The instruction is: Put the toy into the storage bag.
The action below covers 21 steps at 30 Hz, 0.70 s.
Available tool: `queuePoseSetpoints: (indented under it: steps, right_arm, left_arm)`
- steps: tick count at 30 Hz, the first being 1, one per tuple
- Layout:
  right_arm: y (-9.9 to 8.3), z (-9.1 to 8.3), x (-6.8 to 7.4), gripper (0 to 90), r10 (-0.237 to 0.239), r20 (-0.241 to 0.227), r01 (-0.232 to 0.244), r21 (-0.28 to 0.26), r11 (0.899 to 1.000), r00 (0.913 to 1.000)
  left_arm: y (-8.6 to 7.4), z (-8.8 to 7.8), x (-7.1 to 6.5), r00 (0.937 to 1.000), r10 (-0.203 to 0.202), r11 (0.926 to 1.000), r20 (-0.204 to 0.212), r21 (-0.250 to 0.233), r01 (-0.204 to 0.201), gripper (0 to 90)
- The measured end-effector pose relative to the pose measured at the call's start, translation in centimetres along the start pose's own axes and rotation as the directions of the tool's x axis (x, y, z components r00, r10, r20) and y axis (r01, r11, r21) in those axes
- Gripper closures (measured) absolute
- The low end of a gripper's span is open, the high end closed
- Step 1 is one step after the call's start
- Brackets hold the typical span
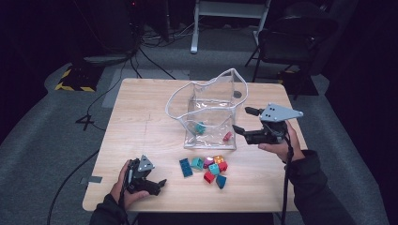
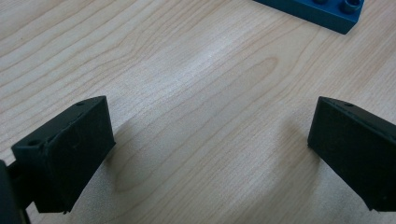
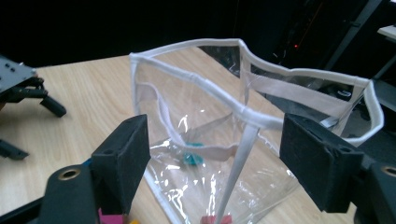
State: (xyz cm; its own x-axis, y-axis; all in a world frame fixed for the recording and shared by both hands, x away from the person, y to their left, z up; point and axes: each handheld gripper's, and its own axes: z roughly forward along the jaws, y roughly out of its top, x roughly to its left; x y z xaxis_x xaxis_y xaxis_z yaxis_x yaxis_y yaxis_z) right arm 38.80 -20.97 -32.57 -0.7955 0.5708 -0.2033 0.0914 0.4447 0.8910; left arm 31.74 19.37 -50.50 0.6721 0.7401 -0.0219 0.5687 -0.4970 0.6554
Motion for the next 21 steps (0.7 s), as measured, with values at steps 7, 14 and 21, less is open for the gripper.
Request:
queuePoseSetpoints:
  steps: [7,14,21]
  right_arm:
    - [-2.1,0.1,1.1,25.5,-0.008,-0.024,0.008,0.025,1.0,0.9997]
    - [-4.0,0.6,2.1,25.5,-0.004,-0.056,0.006,0.034,0.999,0.9984]
    - [-6.2,1.8,3.6,25.5,-0.006,-0.103,0.014,0.08,0.997,0.9947]
  left_arm:
    - [0.0,0.0,0.0,1.0,0.001,1.0,0.0,0.0,-0.001,0.4]
    - [0.0,0.0,0.0,1.0,0.0,1.0,0.0,0.0,0.0,0.4]
    - [0.0,0.0,0.0,1.0,0.001,1.0,0.0,0.0,-0.001,0.4]
